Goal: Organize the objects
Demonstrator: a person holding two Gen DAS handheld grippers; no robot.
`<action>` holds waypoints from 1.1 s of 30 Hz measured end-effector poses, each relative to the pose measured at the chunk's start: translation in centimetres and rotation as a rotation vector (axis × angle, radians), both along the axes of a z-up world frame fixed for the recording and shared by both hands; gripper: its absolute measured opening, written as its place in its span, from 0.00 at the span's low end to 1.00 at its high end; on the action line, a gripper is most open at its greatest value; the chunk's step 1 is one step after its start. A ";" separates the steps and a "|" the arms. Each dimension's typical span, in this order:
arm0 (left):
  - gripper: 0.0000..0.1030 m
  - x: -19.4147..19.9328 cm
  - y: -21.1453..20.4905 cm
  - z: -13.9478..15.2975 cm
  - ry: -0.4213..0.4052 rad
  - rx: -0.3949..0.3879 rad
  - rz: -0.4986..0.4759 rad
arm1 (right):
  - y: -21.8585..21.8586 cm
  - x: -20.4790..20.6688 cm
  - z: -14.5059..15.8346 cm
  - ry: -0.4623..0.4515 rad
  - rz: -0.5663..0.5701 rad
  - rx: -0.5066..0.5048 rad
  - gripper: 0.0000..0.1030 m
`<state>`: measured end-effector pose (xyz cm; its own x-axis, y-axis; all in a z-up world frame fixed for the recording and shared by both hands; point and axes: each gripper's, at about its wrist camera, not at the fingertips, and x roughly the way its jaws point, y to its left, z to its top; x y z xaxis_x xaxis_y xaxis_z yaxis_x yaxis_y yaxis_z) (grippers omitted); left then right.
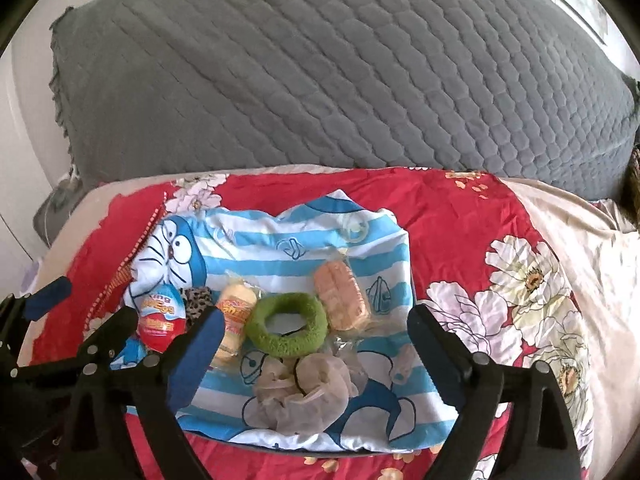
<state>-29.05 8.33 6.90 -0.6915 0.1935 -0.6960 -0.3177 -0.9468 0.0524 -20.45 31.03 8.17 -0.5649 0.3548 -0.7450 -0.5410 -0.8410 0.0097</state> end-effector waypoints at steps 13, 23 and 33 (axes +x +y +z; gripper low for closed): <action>0.88 4.6 -1.3 3.5 0.080 0.093 -0.038 | -4.3 4.0 5.5 0.149 0.038 0.195 0.98; 0.88 10.1 -1.7 3.9 0.069 0.090 -0.024 | -6.2 8.4 6.8 0.156 0.021 0.218 0.98; 0.88 13.4 -2.4 4.7 0.109 0.075 0.005 | -7.3 12.0 7.0 0.181 0.034 0.140 0.98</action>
<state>-15.68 5.89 11.63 -0.7636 0.2386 -0.6000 -0.3090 -0.9510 0.0151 -8.40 23.68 15.14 -0.6980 0.4257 -0.5757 -0.5123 -0.8587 -0.0139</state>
